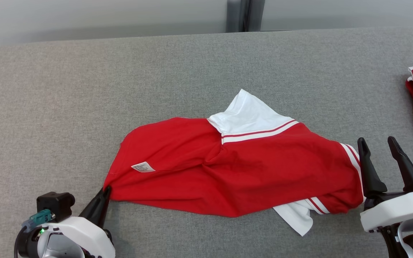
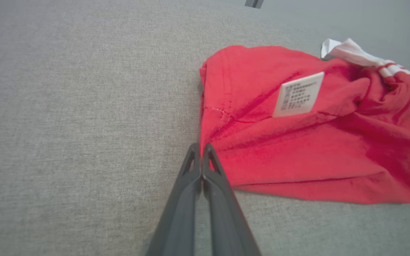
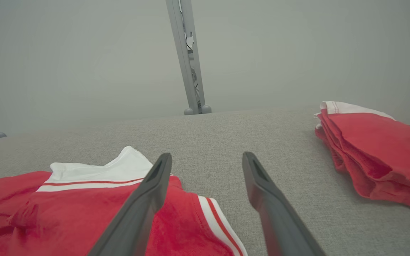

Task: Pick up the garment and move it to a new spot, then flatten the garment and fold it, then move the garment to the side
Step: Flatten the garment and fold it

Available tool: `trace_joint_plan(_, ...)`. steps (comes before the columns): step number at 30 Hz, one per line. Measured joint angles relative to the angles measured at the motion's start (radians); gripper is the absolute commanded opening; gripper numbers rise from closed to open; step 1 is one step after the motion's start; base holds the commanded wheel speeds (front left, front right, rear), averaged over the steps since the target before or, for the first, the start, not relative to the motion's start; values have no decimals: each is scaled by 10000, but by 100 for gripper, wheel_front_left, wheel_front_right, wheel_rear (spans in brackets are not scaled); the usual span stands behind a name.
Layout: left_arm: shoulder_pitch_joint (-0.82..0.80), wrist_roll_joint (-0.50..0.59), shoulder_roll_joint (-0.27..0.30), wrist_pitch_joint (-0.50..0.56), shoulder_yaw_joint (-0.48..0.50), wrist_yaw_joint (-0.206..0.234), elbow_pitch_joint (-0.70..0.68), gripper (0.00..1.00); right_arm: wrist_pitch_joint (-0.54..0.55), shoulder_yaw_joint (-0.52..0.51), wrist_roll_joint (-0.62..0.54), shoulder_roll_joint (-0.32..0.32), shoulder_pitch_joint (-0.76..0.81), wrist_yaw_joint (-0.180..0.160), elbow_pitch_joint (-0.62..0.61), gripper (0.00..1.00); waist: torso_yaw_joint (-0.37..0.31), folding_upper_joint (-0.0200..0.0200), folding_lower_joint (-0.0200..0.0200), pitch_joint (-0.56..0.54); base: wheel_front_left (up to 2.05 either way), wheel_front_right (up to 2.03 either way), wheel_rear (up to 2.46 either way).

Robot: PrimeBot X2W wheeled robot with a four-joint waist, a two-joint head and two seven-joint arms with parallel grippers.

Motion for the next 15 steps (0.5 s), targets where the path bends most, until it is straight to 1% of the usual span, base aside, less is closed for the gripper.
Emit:
trace_joint_plan(1, 57, -10, -15, 15, -2, 33, -35, 20, -2, 0, 10, 0, -1, 0, 4, 100, 1, 0, 0, 8, 0, 0, 0)
trace_joint_plan(2, 102, -25, -36, 8, 4, 48, -56, 100, -10, 12, 10, 0, -1, 0, 10, 100, -1, 0, 0, 11, 0, 0, 0)
trace_joint_plan(5, 115, -8, -167, -393, 111, 176, -217, 100, -13, 29, 8, 2, -23, 0, 0, 100, -3, 0, 0, 17, 0, 0, 0)
trace_joint_plan(8, 25, 42, -403, -1106, 328, 251, -451, 100, -25, 0, -17, 0, -110, 0, -56, 100, 31, 0, 0, 2, 0, 0, 0)
trace_joint_plan(9, -105, 111, -458, -1521, 470, 313, -637, 100, -25, -38, -42, 0, -154, 0, -117, 100, 67, 0, 0, -32, 0, 0, 0)
trace_joint_plan(12, -342, 374, -383, -2046, 725, 483, -894, 100, -8, -81, -119, 0, -170, 0, -203, 100, 133, 0, 0, -105, 0, 0, 0)
trace_joint_plan(15, -570, 627, -244, -2355, 993, 673, -1145, 100, 65, -67, -221, -2, -239, 0, -278, 100, 181, 0, 0, -213, 0, 0, 0)
